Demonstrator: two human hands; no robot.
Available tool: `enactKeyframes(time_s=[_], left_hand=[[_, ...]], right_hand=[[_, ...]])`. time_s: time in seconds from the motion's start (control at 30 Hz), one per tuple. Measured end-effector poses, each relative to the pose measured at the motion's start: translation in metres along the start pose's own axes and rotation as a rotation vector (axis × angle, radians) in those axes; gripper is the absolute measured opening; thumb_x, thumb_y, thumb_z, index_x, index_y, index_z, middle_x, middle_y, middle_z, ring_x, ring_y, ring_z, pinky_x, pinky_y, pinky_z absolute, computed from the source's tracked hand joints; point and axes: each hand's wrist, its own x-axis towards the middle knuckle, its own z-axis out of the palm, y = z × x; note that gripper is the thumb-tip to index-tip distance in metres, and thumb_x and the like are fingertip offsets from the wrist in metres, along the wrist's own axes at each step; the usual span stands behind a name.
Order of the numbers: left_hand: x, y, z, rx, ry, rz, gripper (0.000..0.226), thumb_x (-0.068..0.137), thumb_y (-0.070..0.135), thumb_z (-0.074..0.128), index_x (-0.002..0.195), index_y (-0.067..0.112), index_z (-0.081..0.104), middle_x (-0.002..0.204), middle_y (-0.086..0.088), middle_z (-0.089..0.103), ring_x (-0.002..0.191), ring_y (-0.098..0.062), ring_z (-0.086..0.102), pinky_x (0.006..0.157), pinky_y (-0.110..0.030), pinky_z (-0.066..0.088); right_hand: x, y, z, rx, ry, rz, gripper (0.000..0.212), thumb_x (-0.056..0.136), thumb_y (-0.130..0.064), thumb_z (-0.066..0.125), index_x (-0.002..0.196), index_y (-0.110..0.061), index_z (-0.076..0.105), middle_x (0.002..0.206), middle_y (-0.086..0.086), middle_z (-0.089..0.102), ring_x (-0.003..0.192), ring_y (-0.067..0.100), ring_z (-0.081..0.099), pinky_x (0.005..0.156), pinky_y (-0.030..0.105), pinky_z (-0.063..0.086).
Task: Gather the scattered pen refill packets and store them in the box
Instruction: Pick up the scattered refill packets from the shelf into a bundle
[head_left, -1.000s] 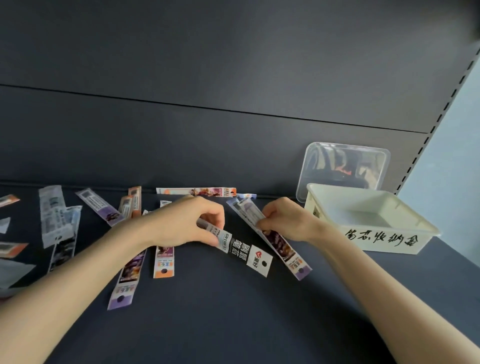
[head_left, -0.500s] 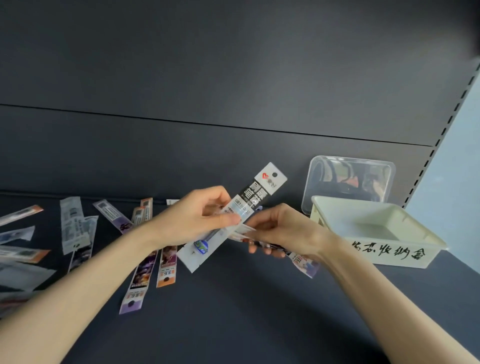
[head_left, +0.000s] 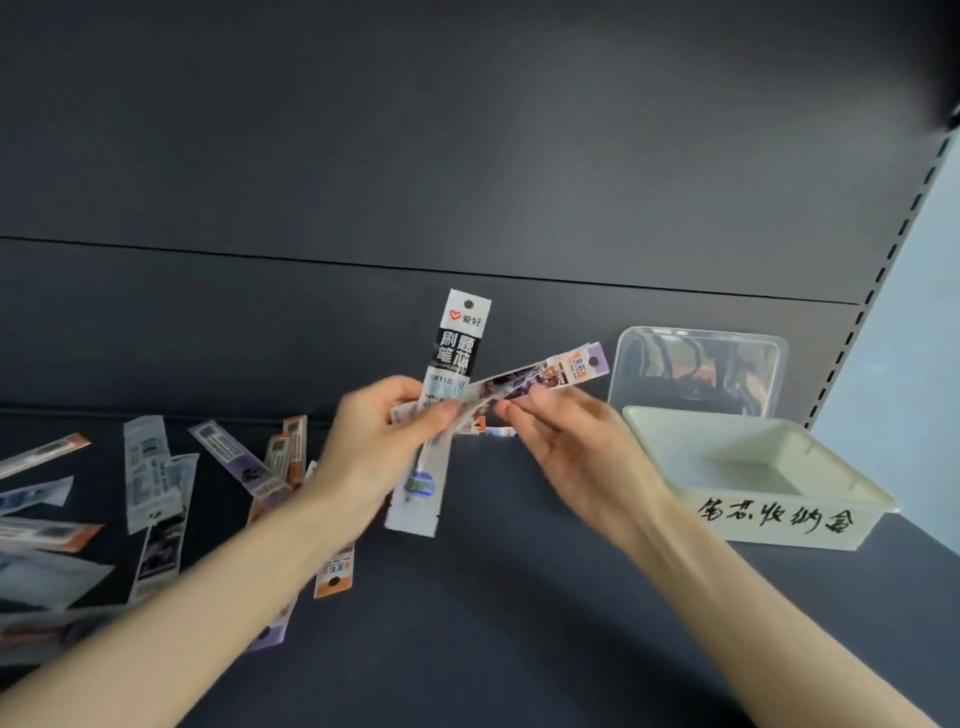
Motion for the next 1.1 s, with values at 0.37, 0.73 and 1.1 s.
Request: enactKeyframes(time_s=[0.37,0.73,1.1], left_hand=[[-0.013,-0.009,0.022,-0.139,0.024,-0.124,0.01,0.082,0.009,0.069,0.091,0.005,0.069,0.083,-0.006,0.076,0.075,-0.016,0.072,0.064,-0.024,0.056],[-0.023,-0.015,0.03,-0.091,-0.089,-0.103,0.01,0.088,0.013,0.062,0.096,0.009,0.067,0.087,0.001,0.076,0.081,-0.01,0.071,0.066,-0.017,0.053],[-0.019,-0.011,0.027,-0.201,-0.172,-0.108,0.022,0.091,0.004,0.055,0.104,0.017,0.067,0.091,-0.006,0.073,0.081,-0.019,0.07,0.074,-0.031,0.056]], right_hand=[[0.006,0.012,0.001,-0.132,0.209,-0.101,0.021,0.1,-0.018,0.043,0.1,-0.007,0.061,0.085,0.008,0.075,0.075,0.023,0.072,0.07,0.037,0.059],[0.009,0.019,0.0,-0.231,0.218,-0.075,0.028,0.095,-0.026,0.05,0.081,-0.004,0.062,0.073,0.009,0.069,0.066,0.021,0.065,0.071,0.035,0.055],[0.008,0.02,-0.007,-0.422,0.104,-0.017,0.027,0.079,-0.036,0.068,0.082,-0.009,0.068,0.069,0.007,0.045,0.054,0.011,0.036,0.044,0.02,0.028]])
